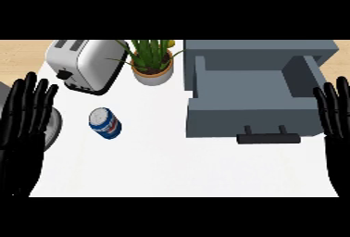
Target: Pick up the can, place it into the drawer and close the drawer
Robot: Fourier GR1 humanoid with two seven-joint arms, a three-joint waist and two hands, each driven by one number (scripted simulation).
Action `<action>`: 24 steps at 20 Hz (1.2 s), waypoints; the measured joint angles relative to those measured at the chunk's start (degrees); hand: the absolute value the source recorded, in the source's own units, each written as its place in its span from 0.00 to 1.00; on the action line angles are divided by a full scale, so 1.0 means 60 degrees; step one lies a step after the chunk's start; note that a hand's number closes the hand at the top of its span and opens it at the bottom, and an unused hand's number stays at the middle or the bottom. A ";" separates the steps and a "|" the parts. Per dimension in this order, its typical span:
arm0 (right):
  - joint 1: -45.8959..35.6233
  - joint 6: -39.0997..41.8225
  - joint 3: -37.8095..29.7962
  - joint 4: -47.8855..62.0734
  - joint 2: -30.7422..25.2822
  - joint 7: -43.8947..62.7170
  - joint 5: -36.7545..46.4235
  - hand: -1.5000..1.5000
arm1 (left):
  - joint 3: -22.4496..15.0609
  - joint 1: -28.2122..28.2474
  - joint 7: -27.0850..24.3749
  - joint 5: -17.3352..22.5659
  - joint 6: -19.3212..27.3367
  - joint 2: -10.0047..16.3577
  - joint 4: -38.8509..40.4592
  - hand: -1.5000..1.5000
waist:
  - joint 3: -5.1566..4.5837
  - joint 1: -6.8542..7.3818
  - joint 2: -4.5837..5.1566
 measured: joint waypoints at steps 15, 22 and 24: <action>0.0611 -0.0421 -0.0157 0.0099 0.0187 0.2143 0.0079 0.00 | 0.0003 -0.0965 0.2417 0.1790 -0.1583 0.0934 0.1327 0.00 | 0.0124 0.0048 0.0217; 0.1249 -0.0005 -0.0561 0.0031 0.0120 0.1969 -0.0197 0.00 | 0.0412 -0.0882 0.3005 0.2110 -0.1839 0.0912 0.1158 0.00 | 0.0123 0.0081 0.0210; 0.1391 0.0067 -0.0620 0.0093 0.0197 0.1774 -0.0243 0.00 | 0.0687 -0.1075 0.3176 0.2316 -0.1838 0.0929 0.1289 0.00 | 0.0125 0.0081 0.0211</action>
